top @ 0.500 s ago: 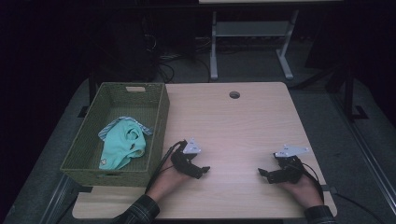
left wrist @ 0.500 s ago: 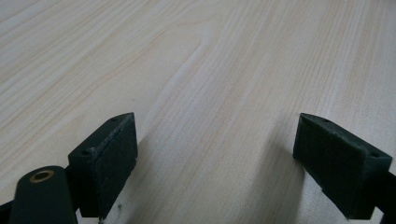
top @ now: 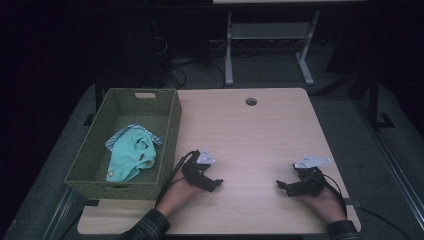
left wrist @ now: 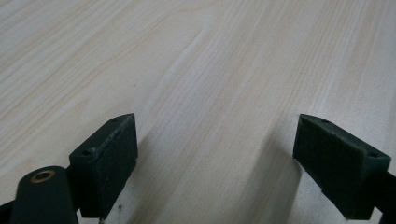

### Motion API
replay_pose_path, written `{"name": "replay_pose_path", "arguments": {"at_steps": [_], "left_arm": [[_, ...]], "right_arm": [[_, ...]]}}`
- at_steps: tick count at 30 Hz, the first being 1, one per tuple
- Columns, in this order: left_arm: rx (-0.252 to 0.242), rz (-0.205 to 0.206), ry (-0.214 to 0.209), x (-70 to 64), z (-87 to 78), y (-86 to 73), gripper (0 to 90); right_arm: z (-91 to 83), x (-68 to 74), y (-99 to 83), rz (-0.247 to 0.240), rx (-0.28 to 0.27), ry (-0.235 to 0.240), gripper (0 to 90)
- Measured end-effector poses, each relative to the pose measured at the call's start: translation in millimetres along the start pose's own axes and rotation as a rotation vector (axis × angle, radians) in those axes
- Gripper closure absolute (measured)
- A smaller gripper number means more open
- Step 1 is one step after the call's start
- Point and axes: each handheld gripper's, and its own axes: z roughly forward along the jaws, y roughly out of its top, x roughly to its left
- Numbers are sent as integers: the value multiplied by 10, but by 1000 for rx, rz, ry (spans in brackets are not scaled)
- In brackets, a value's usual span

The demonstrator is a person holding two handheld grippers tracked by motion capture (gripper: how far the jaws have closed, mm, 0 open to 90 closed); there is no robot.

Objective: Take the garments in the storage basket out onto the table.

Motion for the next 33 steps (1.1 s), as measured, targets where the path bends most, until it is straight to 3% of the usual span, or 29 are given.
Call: {"name": "replay_pose_path", "arguments": {"at_steps": [18,33], "left_arm": [[-14,-38,-12,20,-107,84,134],[-9,-45,4,14,-172,145,135]], "right_arm": [[2,-6,1,-9,2,1,83],[2,-6,2,-8,3,0,83]]}}
